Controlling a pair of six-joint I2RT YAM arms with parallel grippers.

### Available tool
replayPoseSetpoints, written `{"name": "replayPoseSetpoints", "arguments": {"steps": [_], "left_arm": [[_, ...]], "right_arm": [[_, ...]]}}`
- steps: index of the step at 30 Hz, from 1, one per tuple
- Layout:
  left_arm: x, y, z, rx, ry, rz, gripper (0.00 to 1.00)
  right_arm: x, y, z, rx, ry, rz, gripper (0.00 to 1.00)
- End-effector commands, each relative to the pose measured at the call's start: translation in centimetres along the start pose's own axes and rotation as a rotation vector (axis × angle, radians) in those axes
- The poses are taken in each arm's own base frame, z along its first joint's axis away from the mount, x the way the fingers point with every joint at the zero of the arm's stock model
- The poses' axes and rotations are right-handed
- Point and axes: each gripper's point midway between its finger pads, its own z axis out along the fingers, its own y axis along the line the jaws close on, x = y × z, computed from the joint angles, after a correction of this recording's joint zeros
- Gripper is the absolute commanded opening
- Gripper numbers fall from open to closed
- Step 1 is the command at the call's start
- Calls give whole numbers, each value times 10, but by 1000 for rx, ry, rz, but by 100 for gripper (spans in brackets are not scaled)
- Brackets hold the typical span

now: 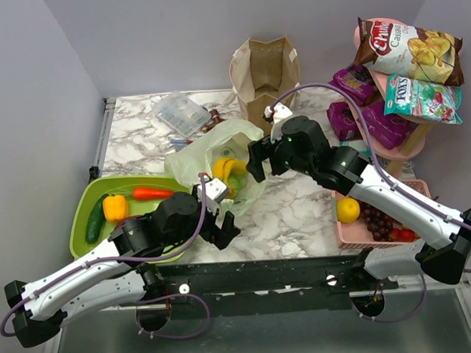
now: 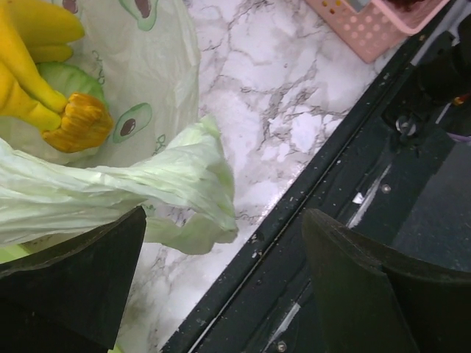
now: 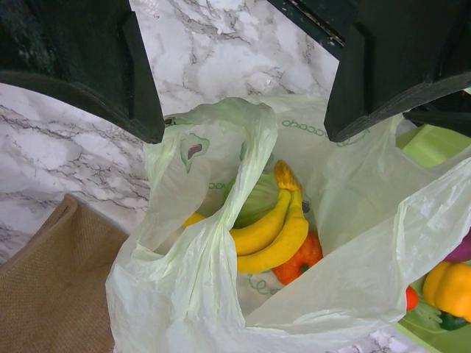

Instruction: Place the food into the grocery bag and tie it

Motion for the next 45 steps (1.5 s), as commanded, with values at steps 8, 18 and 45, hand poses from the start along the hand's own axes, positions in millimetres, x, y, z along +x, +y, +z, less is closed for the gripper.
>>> {"name": "replayPoseSetpoints", "arguments": {"steps": [8, 18, 45], "left_arm": [[-14, 14, 16, -77, -96, 22, 69], [-18, 10, 22, -63, -99, 14, 4], [-228, -15, -88, -29, -515, -40, 0]], "right_arm": [[-13, -1, 6, 4, -28, -43, 85], [-19, 2, 10, -8, -32, -54, 40], [-150, -29, -129, 165, -363, 131, 1]]}}
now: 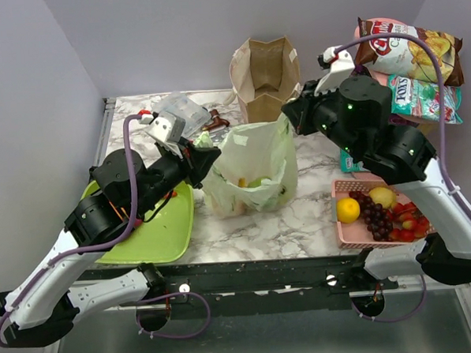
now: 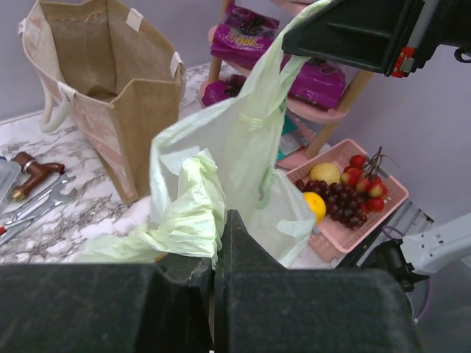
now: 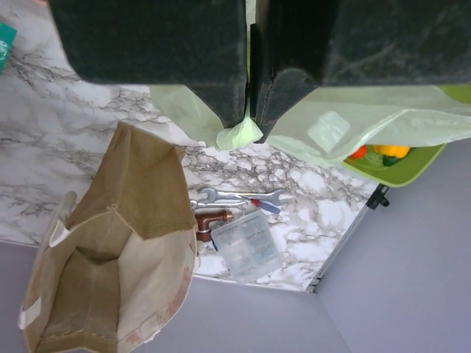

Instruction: Place the food into the grocery bag and tie it

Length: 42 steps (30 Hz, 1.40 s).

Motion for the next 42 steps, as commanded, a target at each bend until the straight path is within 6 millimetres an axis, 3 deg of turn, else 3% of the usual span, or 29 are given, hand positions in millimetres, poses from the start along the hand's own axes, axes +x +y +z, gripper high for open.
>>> {"name": "replayPoseSetpoints", "arguments": {"steps": [1, 4, 9, 11, 19, 25, 30, 33, 35, 38, 42], "left_arm": [[-16, -19, 1, 95, -17, 0, 0], [-2, -23, 5, 122, 20, -10, 0], [31, -31, 9, 182, 111, -47, 0], [35, -29, 9, 176, 119, -52, 0], [10, -34, 5, 197, 67, -9, 0], [-8, -38, 12, 200, 52, 28, 0], [2, -42, 16, 231, 71, 11, 0], [21, -49, 18, 281, 119, -16, 0], [34, -53, 15, 312, 151, -30, 9], [49, -53, 8, 328, 186, -45, 31], [58, -48, -7, 318, 209, -53, 53]], "right_arm": [[-11, -11, -25, 16, -1, -1, 1], [0, 4, -29, -74, 52, -4, 1], [38, 37, -35, -268, 226, -9, 1], [47, 41, -36, -285, 279, -3, 1], [71, 53, -39, -314, 472, 25, 1], [64, 67, -44, -391, 461, 52, 1], [70, 85, -50, -504, 457, 96, 1], [80, 96, -53, -579, 481, 120, 1], [87, 102, -54, -626, 495, 127, 1], [93, 111, -59, -702, 505, 124, 1], [92, 119, -64, -780, 486, 115, 1]]}}
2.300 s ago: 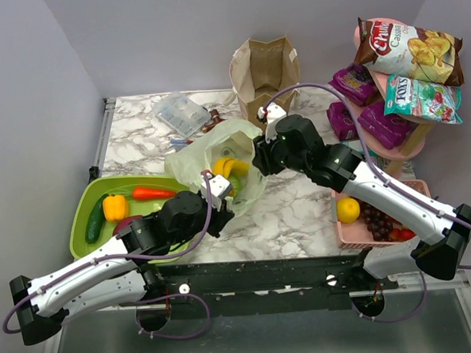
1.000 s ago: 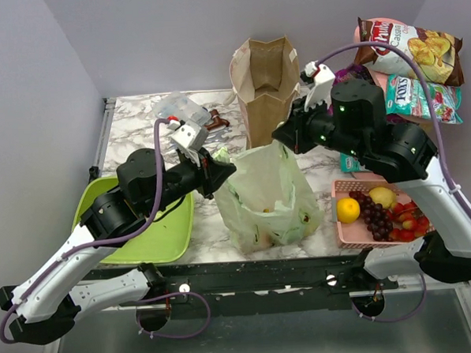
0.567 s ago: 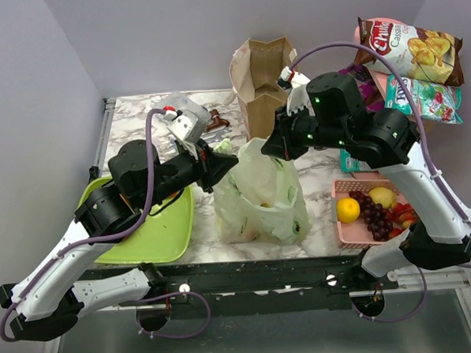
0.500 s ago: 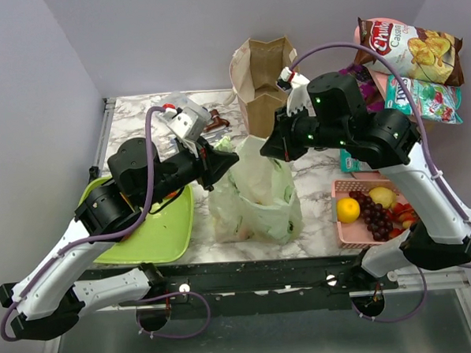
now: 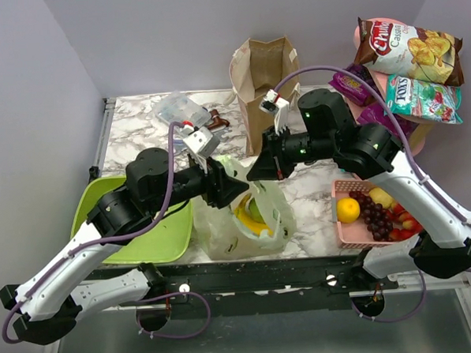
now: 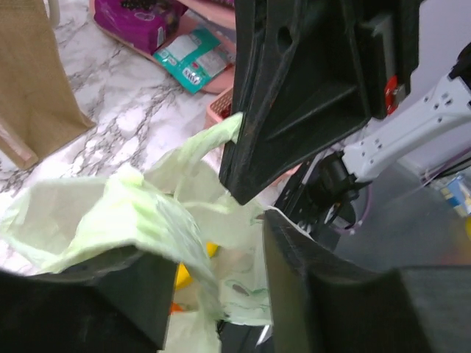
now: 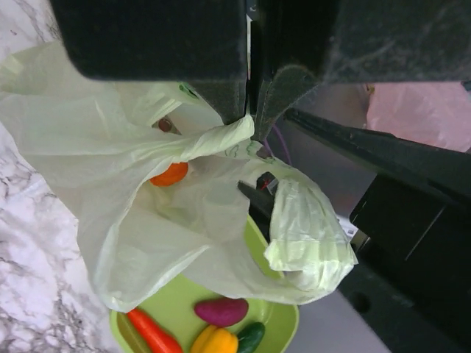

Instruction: Place the food into the grocery bag and tie it

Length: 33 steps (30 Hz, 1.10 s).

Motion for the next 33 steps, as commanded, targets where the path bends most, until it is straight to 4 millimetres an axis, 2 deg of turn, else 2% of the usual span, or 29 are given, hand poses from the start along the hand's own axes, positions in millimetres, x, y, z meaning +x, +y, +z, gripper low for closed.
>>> {"name": "replayPoseSetpoints", "arguments": {"steps": [1, 5, 11, 15, 18, 20, 23, 29, 33], "left_arm": [[3, -13, -24, 51, -9, -15, 58], [2, -16, -43, 45, -20, -17, 63], [7, -23, -73, 61, -17, -11, 64], [15, -19, -91, 35, -15, 17, 58], [25, -13, -98, 21, -20, 62, 47], [32, -9, -100, 16, -14, 87, 40], [39, -4, -98, 6, -18, 116, 38], [56, -1, -80, 42, 27, 140, 23], [56, -6, -71, 76, 21, 133, 23]], "right_arm": [[-8, 32, -5, -194, -52, -76, 1], [3, 45, -3, -317, -30, -127, 1], [3, 54, -3, -391, -22, -185, 1], [6, 56, 0, -413, 20, -183, 1], [12, 56, 4, -438, 69, -167, 1], [16, 56, 6, -452, 97, -158, 1], [21, 56, 7, -461, 132, -150, 1], [30, 58, 5, -492, 174, -147, 1], [36, 58, 2, -501, 188, -138, 1]]}}
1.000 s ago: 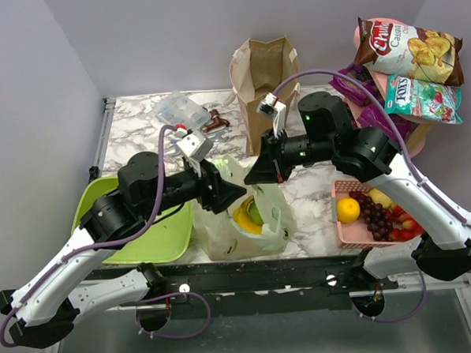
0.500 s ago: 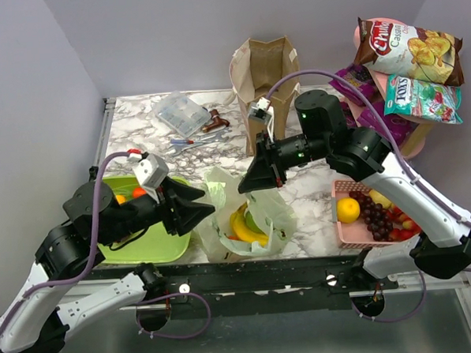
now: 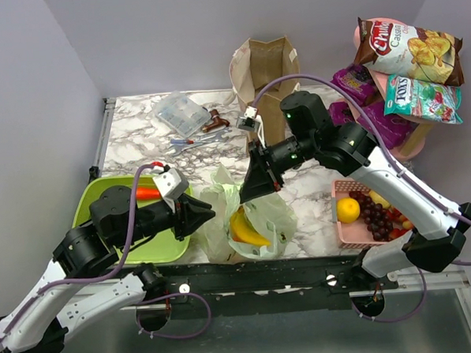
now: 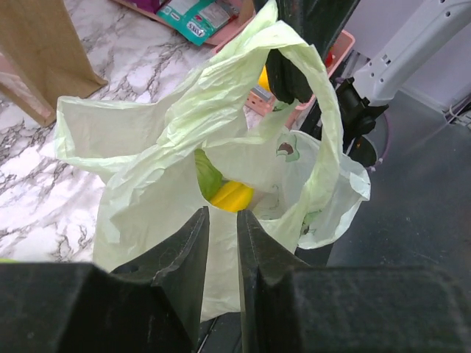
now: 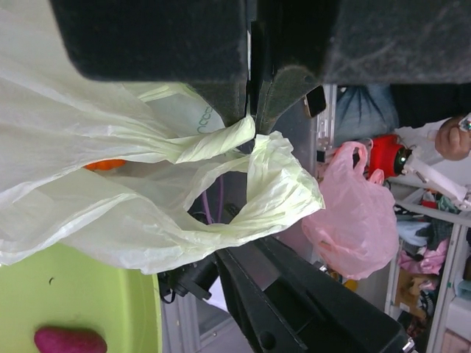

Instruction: Place the food into the grocery bag and tie it

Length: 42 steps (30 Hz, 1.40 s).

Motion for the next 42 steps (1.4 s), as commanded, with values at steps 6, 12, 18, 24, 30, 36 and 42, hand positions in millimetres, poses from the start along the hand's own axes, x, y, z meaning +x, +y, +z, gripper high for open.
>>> {"name": "replayPoseSetpoints", "arguments": {"steps": [6, 12, 18, 24, 30, 36, 42], "left_arm": [[-22, -21, 13, 141, -102, 48, 25], [-23, -28, 22, 187, -78, 73, 29], [-23, -33, 27, 212, -80, 97, 29], [-23, -41, 30, 239, -91, 129, 30], [-22, -36, 43, 214, -63, 161, 31], [-23, -29, 56, 172, -68, 209, 40], [-26, -25, 59, 154, -116, 241, 45]], "right_arm": [[19, 16, -1, -121, 55, 60, 1], [20, 20, -3, -134, 55, 54, 1], [16, 26, -7, -141, 45, 36, 1], [18, 28, -8, -151, 41, 31, 1], [18, 29, -8, -154, 32, 34, 1], [21, 30, -7, -174, 34, 35, 1], [25, 30, -7, -189, 40, 42, 1]]}}
